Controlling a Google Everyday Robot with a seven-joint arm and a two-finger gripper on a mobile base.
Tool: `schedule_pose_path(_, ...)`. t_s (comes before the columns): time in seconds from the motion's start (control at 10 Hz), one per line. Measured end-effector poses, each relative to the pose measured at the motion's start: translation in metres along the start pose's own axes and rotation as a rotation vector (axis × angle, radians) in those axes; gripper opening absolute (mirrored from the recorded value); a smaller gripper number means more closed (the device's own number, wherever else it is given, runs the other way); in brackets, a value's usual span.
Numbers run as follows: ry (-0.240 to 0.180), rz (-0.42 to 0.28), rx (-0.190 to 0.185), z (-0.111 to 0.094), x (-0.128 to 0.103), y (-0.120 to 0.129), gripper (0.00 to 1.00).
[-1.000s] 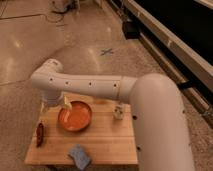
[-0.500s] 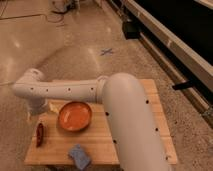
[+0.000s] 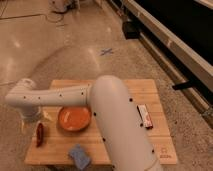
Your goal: Place the pepper in the ceramic bowl
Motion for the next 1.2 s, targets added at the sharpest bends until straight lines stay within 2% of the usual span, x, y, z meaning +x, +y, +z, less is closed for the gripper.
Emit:
schedule_pose_path(0.4,-0.021,-0.019,0.02,0.028,0.004,-0.008,0.8)
schedule_pose_path(0.9,-0.053,-0.025,0.005,0.052,0.006,-0.003,0.8)
schedule_pose_path(1.0,-0.066,-0.027,-0.005,0.058,0.006,0.0,0.75)
schedule_pose_path(1.2,-0.082,-0.032,-0.017,0.063,0.005,0.001,0.58)
